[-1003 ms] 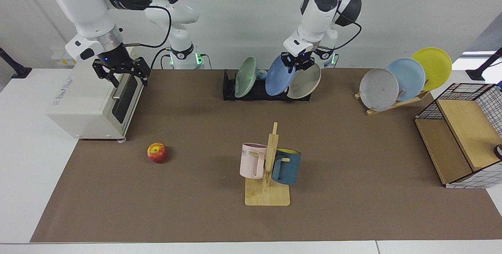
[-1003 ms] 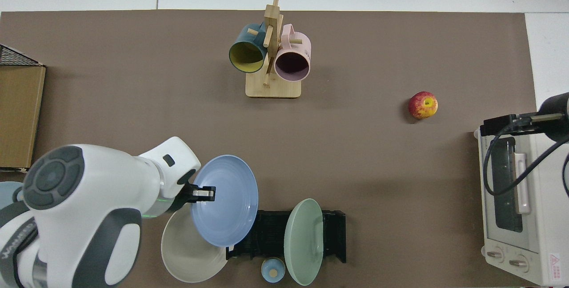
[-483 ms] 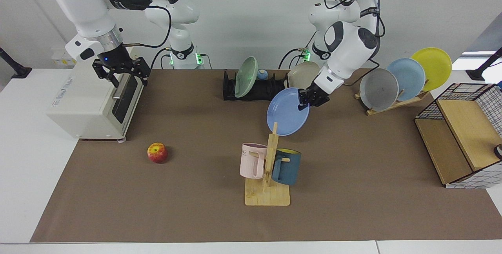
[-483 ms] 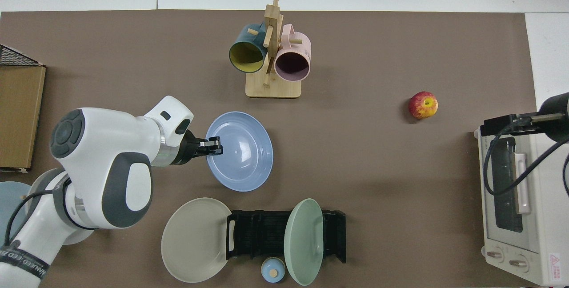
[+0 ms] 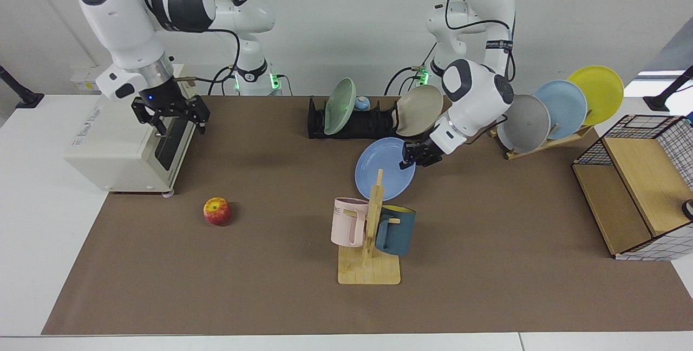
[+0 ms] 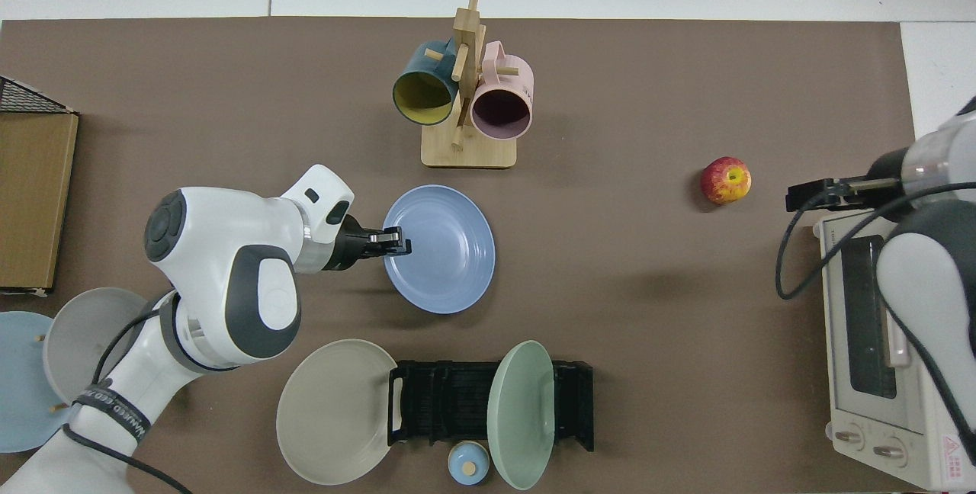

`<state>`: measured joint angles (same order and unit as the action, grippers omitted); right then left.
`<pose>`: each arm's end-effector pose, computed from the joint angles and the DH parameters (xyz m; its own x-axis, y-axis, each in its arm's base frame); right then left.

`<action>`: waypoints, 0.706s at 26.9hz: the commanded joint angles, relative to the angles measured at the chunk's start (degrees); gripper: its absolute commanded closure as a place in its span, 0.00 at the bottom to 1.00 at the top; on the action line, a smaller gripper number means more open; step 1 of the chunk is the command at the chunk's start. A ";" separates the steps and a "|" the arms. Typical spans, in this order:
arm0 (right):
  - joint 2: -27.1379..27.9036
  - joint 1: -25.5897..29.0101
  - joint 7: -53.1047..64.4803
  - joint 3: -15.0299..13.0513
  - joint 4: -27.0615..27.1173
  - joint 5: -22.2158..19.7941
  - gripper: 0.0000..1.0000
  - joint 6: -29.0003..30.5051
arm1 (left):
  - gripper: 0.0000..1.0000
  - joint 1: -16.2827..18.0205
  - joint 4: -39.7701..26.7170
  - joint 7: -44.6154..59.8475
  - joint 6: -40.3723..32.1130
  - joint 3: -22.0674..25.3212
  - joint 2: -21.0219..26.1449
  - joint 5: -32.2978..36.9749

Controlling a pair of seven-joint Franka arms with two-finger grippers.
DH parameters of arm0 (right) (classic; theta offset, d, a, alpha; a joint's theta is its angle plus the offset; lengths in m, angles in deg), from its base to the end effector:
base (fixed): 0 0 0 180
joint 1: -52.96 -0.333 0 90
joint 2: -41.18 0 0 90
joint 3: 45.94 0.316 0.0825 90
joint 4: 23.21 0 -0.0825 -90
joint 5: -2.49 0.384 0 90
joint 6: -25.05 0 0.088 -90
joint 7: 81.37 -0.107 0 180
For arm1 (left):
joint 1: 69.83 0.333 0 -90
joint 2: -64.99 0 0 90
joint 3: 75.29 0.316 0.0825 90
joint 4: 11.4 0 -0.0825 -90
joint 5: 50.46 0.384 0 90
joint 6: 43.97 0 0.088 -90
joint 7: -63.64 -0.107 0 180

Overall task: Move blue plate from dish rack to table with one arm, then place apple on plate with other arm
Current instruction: 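Lower the blue plate onto the table while the right gripper reaches the apple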

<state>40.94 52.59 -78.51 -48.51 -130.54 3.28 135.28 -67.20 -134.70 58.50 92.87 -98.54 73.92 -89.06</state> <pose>0.5658 -0.0208 0.5133 0.9984 0.0068 0.0553 0.0074 -0.9999 -0.0106 0.5307 -0.2022 0.3446 0.9992 0.0381 -0.0081 0.0368 -0.8552 0.5170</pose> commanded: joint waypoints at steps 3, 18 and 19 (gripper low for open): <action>10.95 -0.60 -1.11 0.21 0.02 0.44 0.00 12.35 | 1.00 -0.61 0.86 -1.45 4.57 -3.20 3.28 -1.74; 18.70 -0.51 -0.85 0.38 0.02 4.13 0.00 18.96 | 0.58 -1.32 0.86 0.57 5.19 -4.96 2.23 1.15; 18.96 -0.51 -0.76 0.38 0.02 4.13 0.00 19.57 | 0.58 -1.32 0.86 1.27 4.92 -4.96 1.62 1.42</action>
<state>58.87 51.83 -78.60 -48.50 -131.07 6.20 153.94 -68.12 -134.16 58.32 97.75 -103.85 76.44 -89.54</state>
